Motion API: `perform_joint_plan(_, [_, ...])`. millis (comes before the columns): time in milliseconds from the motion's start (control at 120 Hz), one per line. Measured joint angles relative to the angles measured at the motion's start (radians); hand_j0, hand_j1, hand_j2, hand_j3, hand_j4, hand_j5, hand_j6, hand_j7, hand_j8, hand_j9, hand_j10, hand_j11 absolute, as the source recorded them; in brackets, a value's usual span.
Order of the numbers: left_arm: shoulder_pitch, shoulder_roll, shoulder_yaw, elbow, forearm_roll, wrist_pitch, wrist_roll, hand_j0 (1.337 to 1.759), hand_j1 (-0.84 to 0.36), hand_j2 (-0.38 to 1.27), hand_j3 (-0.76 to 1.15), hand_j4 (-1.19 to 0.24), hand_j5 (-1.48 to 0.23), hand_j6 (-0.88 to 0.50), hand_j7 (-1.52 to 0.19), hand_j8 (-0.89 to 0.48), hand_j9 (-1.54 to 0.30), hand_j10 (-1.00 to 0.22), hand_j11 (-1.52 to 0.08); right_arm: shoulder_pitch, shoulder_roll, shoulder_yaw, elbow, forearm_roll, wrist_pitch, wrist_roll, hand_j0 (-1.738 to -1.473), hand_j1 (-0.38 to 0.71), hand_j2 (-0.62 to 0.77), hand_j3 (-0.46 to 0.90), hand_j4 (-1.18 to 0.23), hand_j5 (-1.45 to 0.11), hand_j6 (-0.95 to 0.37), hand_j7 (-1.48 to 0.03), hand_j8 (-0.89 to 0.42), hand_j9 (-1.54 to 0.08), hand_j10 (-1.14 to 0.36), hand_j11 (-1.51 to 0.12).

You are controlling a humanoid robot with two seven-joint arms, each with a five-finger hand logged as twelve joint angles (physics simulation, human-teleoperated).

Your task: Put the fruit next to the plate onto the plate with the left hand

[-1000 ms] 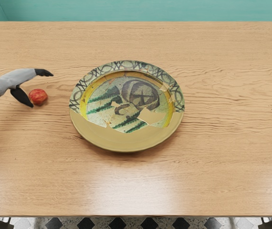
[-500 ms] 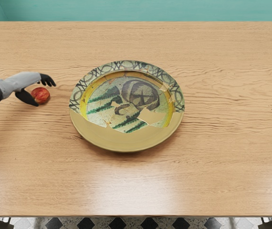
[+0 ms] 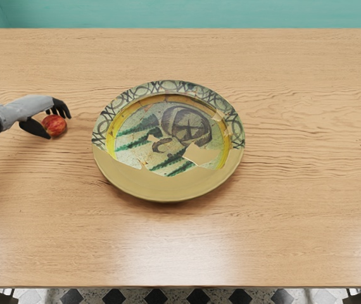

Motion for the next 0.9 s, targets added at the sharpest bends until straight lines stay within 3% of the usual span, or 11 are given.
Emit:
perform_joint_plan(258, [-0.008,0.0,0.02,0.001,0.0,-0.002,0.0,1.657,-0.27,0.26,0.0,-0.59,-0.74,-0.46,-0.75,-0.46,-0.76,-0.58,-0.76,0.0,0.0,0.0,0.0,0.0,0.0,0.0,-1.658,-0.35,0.0,0.0,0.0,0.0,0.0,0.0,0.0,0.0,0.0,0.0])
perform_joint_plan(733, [-0.005,-0.002,0.021,0.001,-0.004,-0.002,0.001,1.653,-0.27,0.21,0.0,-0.68,-0.86,-0.4,-0.88,-0.38,-0.89,-0.66,-0.89,0.0,0.0,0.0,0.0,0.0,0.0,0.0,-1.658,-0.35,0.0,0.0,0.0,0.0,0.0,0.0,0.0,0.0,0.0,0.0])
perform_joint_plan(900, [-0.035,0.0,0.021,0.001,-0.053,-0.007,0.001,1.655,-0.28,0.34,0.0,-0.68,-0.89,-0.41,-0.9,-0.41,-0.9,-0.68,-0.9,0.0,0.0,0.0,0.0,0.0,0.0,0.0,-1.658,-0.35,0.0,0.0,0.0,0.0,0.0,0.0,0.0,0.0,0.0,0.0])
